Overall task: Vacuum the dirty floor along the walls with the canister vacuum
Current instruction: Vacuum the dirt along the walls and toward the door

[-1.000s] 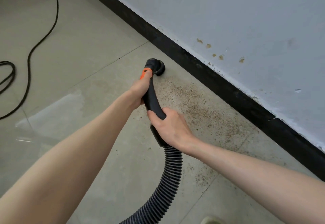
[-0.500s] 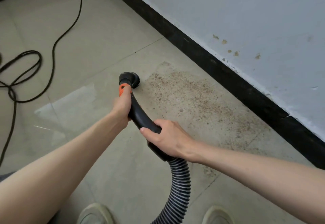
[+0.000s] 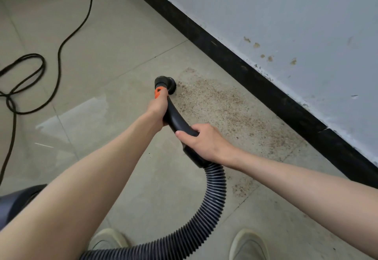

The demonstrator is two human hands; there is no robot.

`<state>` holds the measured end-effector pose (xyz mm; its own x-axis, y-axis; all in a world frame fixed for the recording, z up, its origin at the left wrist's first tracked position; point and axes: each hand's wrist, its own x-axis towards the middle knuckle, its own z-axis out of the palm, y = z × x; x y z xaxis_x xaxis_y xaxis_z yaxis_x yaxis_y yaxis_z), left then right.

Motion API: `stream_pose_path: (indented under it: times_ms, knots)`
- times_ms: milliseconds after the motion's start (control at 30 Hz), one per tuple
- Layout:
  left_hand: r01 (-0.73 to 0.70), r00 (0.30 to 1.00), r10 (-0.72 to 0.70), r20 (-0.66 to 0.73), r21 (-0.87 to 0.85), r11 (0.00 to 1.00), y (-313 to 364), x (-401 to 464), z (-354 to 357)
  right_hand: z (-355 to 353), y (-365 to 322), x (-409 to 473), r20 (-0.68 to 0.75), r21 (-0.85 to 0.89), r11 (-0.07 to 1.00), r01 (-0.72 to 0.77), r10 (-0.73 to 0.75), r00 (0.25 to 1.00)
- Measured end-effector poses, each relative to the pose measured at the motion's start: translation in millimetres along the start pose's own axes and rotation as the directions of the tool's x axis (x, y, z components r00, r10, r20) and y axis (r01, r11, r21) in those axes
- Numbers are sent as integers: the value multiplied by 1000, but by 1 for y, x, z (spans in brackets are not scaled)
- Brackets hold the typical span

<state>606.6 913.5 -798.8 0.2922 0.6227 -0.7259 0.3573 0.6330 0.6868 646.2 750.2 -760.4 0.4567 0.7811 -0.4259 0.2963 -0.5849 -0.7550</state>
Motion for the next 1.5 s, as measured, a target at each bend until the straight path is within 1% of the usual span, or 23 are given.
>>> stream_pose_path:
  times_ms: [133,433,733,867,967,1033,1133,1333,1400,1500]
  knots:
    - [-5,1000,4,31,36,999,15,13,18,-10,2,15,-51,8,1000,-11,11,999]
    - [-48,998,43,51,108,993,46,39,48,-29,2,50,-80,72,997,-23,29,996]
    - [-65,990,41,134,177,982,52,44,64,-26,5,56,-169,35,997,-70,75,983]
    - [-79,986,52,158,171,982,51,41,63,-25,5,51,-192,46,998,-49,57,980]
    - [-105,987,86,135,139,985,55,39,57,-24,0,50,-205,3,999,-38,37,978]
    - [-131,988,120,97,115,985,59,37,48,-22,-6,50,-193,-10,1000,-5,3,981]
    - [-150,988,146,57,87,985,59,35,27,-19,-16,49,-131,-3,999,42,-42,990]
    - [-94,993,94,-76,7,996,40,35,-19,-2,-27,45,6,-19,995,93,-93,996]
    - [-71,994,71,-89,1,997,34,33,-29,2,-29,43,46,-16,995,95,-95,994]
    - [-27,997,26,-70,-15,1000,26,31,-33,3,-27,40,78,-13,997,80,-79,994]
